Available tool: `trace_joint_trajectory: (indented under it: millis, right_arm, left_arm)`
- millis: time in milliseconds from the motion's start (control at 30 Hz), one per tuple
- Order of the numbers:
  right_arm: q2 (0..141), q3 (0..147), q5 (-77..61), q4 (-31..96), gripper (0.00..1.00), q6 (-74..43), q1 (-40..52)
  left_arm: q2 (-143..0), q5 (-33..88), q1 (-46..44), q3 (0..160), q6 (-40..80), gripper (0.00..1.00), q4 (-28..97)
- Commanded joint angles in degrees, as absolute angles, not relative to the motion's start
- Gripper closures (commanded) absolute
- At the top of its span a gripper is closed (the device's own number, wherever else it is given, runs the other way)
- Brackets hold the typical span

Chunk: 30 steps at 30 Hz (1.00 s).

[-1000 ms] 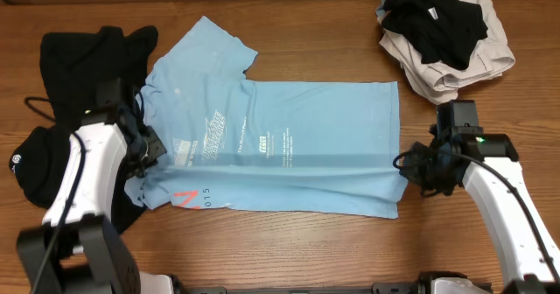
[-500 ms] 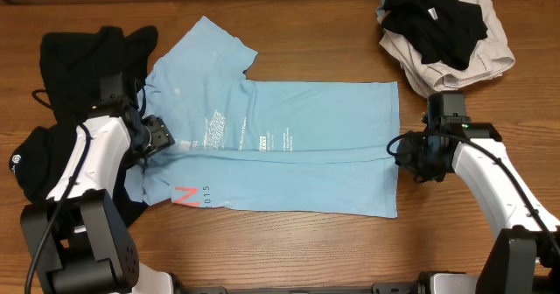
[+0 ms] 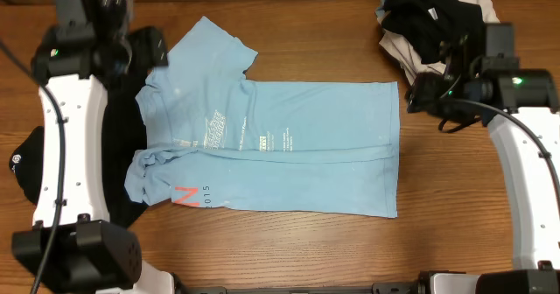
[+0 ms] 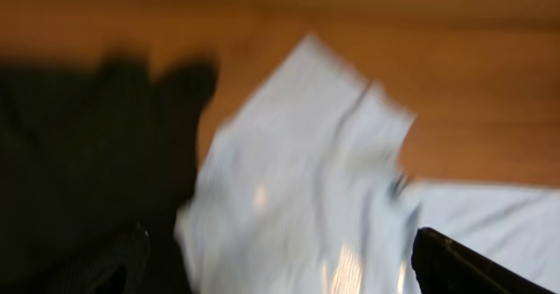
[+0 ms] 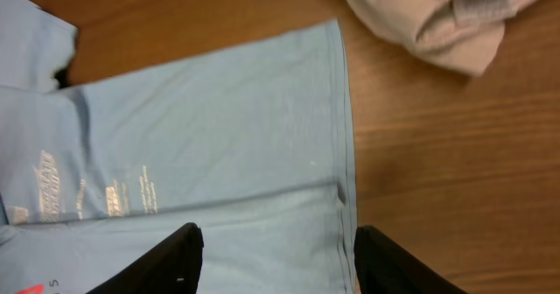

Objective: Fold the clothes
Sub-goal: 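Release the T-shirt's lower edge and move both grippers to its top edge, then grasp the T-shirt's top corners with the left and right grippers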

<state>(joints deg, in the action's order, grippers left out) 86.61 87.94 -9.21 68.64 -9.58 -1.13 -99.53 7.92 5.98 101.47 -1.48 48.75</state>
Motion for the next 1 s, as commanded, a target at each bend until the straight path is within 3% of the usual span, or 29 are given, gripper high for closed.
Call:
trace_joint_trajectory:
  millis: [0, 333, 767, 967]
  right_arm:
    - [86.3, 90.4, -9.7, 69.0, 0.41, -7.2, -0.3]
    - [86.4, 90.3, -8.5, 71.1, 0.39, -7.5, 0.8]
    - [86.8, 90.0, -6.5, 75.5, 0.40, -9.0, 2.8]
    - [86.8, 90.0, -6.5, 74.7, 0.39, -9.6, 3.7]
  left_arm:
    - [-107.6, 6.4, 2.0, 108.4, -6.9, 0.00, 46.7]
    - [-133.0, 6.5, -0.5, 123.4, -10.7, 0.00, 38.0]
    - [-143.7, 6.4, -1.7, 123.5, -12.0, 0.00, 29.2]
    - [-145.5, 5.5, -1.6, 123.5, -11.8, 0.06, 28.4]
